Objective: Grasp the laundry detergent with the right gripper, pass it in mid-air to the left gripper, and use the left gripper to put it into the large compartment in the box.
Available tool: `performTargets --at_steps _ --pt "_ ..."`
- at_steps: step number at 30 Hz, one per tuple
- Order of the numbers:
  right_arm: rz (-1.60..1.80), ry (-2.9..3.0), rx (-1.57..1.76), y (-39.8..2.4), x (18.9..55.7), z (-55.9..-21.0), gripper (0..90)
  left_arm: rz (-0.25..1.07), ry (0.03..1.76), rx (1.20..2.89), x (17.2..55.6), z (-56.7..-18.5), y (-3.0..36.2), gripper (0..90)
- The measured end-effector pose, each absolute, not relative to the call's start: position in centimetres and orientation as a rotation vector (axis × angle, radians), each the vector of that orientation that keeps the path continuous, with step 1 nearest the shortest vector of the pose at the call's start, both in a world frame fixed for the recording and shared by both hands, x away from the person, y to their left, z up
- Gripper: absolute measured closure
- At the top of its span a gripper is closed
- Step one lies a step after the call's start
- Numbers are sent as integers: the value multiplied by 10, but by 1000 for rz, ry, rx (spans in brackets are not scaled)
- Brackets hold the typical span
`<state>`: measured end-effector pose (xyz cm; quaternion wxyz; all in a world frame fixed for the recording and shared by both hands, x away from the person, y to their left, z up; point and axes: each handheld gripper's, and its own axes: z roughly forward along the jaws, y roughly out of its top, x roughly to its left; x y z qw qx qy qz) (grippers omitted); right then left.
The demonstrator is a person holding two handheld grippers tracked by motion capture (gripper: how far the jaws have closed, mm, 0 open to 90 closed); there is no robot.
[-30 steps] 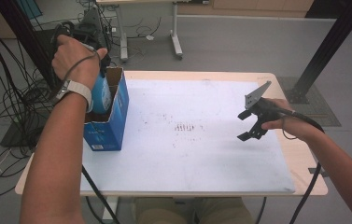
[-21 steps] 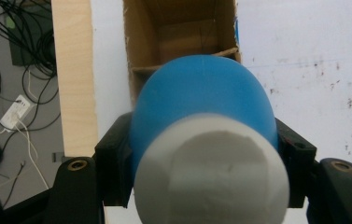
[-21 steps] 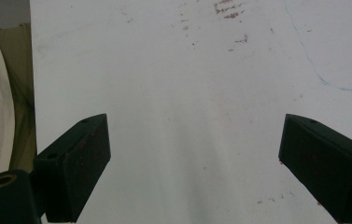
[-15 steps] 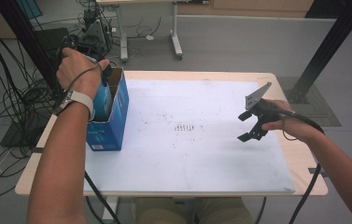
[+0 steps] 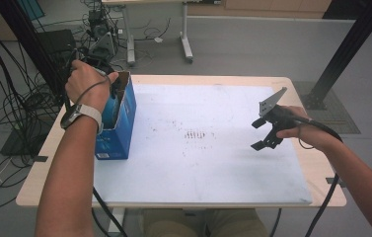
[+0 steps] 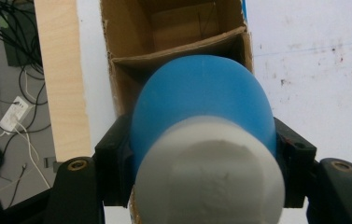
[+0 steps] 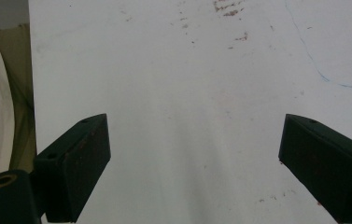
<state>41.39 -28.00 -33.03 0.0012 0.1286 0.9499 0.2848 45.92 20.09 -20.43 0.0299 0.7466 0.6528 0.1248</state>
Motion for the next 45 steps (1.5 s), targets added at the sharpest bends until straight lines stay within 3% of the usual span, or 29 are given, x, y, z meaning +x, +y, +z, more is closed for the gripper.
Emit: performTargets --at_steps 33,45 --pt "902 2985 448 -286 411 -336 90 353 2008 2358 457 -263 209 372" --pt "900 2990 443 -285 411 -338 89 350 2002 2361 458 -265 209 372"
